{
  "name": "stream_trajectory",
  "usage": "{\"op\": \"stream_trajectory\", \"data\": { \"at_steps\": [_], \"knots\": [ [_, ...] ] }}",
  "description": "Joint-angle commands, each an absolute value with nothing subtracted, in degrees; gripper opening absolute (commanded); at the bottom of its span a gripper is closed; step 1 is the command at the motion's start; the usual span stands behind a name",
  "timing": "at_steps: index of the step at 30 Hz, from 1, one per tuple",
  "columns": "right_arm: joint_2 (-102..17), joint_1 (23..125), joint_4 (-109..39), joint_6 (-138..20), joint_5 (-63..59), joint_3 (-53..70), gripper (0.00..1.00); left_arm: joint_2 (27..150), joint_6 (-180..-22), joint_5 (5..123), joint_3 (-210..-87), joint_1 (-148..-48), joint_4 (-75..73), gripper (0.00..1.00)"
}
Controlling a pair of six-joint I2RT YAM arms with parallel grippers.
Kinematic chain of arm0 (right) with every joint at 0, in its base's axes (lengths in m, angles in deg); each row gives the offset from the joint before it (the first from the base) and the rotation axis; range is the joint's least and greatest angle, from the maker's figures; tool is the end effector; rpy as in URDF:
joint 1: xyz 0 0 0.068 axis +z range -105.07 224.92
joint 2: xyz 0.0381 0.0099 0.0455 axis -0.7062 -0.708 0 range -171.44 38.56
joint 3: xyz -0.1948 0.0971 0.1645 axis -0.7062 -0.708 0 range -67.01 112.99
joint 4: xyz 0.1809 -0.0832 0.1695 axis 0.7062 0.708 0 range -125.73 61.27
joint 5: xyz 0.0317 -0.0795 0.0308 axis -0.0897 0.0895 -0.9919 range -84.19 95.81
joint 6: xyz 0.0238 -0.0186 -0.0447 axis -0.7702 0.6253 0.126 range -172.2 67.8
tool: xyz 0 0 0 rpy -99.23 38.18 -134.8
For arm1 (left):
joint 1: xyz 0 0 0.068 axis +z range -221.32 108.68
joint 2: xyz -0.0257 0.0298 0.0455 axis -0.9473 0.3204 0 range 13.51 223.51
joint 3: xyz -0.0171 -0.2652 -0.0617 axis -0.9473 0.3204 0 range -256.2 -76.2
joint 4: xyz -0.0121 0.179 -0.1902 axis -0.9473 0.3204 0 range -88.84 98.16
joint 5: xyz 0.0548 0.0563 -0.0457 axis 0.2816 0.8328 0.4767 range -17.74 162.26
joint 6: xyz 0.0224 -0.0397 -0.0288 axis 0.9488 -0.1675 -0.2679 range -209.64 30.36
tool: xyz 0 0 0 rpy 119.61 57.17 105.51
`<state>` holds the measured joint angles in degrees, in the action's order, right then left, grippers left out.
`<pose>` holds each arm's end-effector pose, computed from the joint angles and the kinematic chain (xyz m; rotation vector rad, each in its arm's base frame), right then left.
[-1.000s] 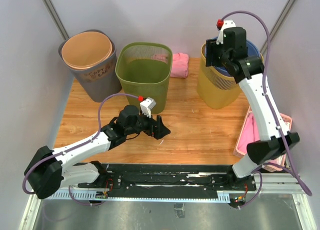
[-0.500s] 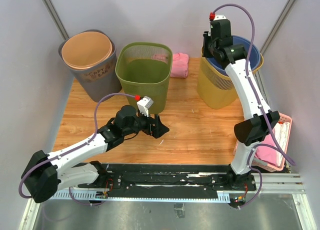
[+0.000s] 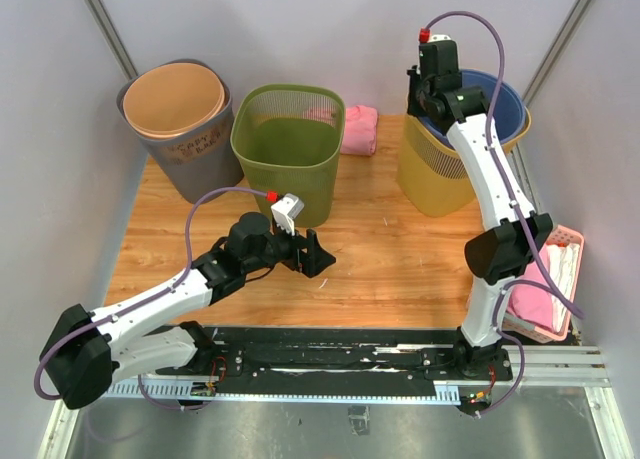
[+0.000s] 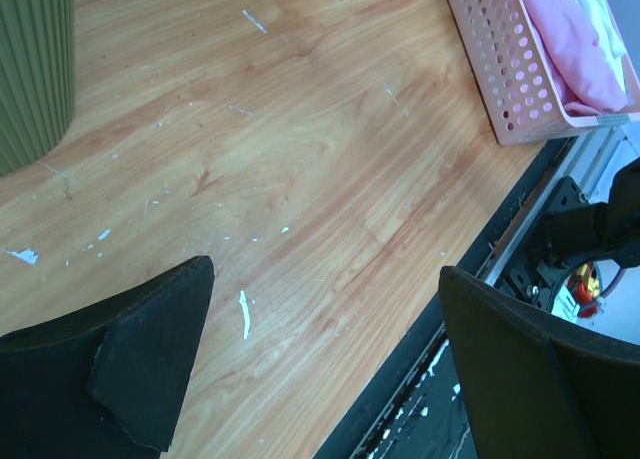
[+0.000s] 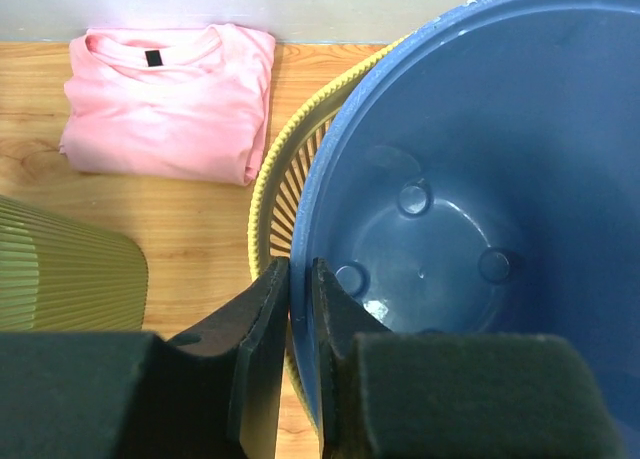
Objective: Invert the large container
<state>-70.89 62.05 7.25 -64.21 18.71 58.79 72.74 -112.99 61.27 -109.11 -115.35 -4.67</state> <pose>0.4068 0.1171 0.4403 0.0506 2.0234 0.0927 0.1629 -0.1669 0.2474 0.5005 1.9843 -0.9495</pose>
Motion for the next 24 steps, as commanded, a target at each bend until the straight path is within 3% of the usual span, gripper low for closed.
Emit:
{"op": "stream_trajectory", "data": {
  "at_steps": [1,4,5,6,7,24],
  "knots": [
    [-72.84,60.42,8.94,-62.56,20.45,60.99,0.18,71.75,-112.22,61.93,-108.57,-115.76,-4.64,0.99],
    [-73.22,60.42,10.03,-61.66,19.77,61.97,0.19,71.4,-112.31,61.97,-108.75,-115.79,-4.36,0.99],
    [-73.17,60.4,10.47,-61.28,19.51,62.63,0.16,71.23,-112.26,62.04,-109.01,-115.76,-4.11,0.99],
    [-73.0,60.45,10.99,-60.75,19.52,63.28,0.05,71.08,-112.28,62.13,-109.25,-115.8,-3.92,0.99],
    [-72.65,60.41,11.6,-60.28,19.52,64.09,0.01,70.88,-112.24,62.27,-109.63,-115.79,-3.66,0.99],
    [-48.43,62.76,0.73,-47.67,21.16,62.25,0.0,69.36,-111.79,61.97,-118.36,-115.79,-2.07,0.99]
  ]
}}
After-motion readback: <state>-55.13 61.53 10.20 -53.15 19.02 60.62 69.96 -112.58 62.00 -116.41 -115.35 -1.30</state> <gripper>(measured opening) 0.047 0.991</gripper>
